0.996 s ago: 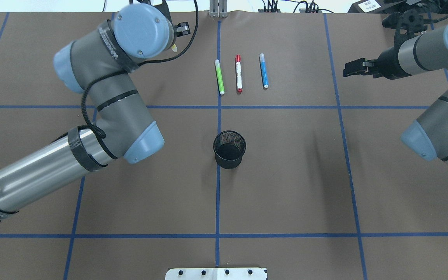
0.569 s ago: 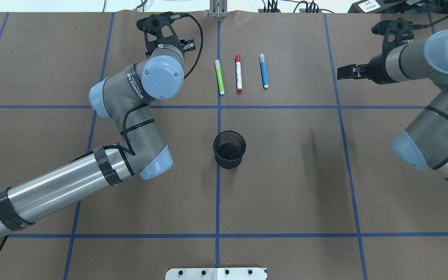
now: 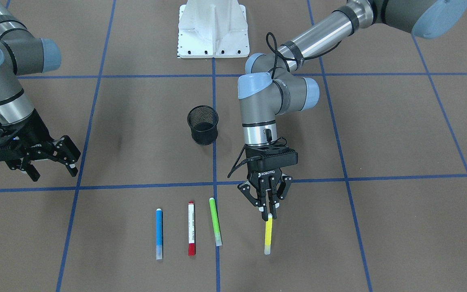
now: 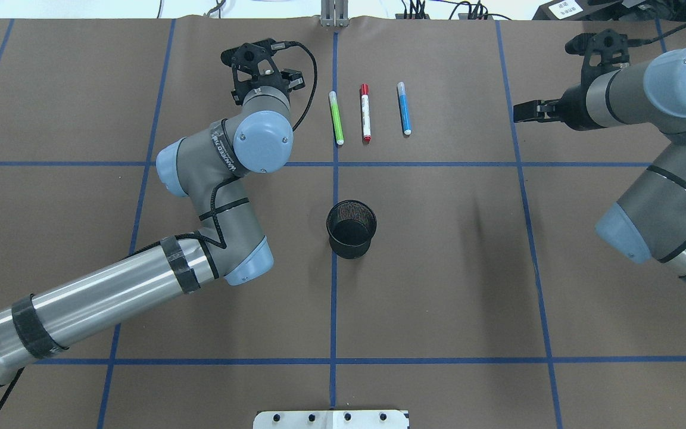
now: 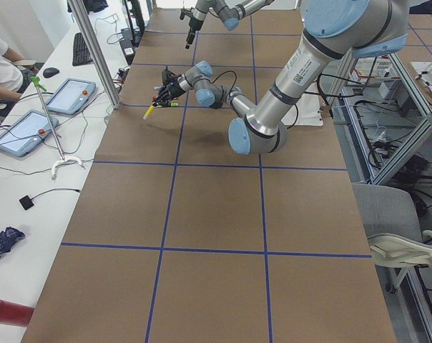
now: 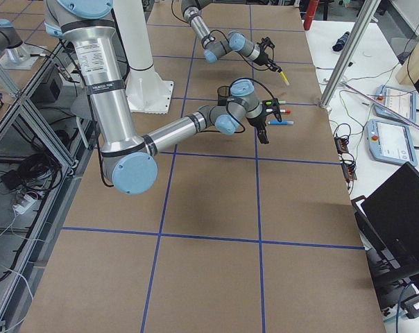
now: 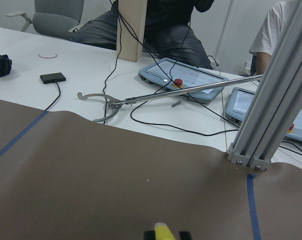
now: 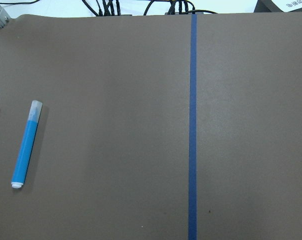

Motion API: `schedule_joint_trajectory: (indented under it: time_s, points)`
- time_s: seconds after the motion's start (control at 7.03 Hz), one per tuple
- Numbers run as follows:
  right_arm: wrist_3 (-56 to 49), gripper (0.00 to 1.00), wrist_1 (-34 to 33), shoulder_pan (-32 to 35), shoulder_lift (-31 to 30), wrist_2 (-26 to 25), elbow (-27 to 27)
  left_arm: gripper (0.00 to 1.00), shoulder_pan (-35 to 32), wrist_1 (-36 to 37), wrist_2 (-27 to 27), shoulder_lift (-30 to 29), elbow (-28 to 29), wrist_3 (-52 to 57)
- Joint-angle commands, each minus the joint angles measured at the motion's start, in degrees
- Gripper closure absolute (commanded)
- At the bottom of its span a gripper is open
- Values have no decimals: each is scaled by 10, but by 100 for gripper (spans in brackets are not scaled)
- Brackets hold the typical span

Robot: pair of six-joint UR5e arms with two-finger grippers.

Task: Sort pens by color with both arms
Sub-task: 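Lower the yellow highlighter beside the green marker and open the left gripper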

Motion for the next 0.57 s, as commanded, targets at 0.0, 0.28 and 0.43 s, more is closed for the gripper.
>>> schedule_joint_trajectory:
  time_s: [0.0, 0.28, 0.43]
  points:
    - [10, 1, 1, -1, -1, 0, 1, 100, 7, -1, 18, -33, 42, -16]
    - [15, 1, 1, -2, -1, 0, 1, 100, 11, -2, 18, -33, 53, -16]
    - [15, 1, 1, -2, -1, 0, 0, 81, 14, -3, 15, -32, 48, -15]
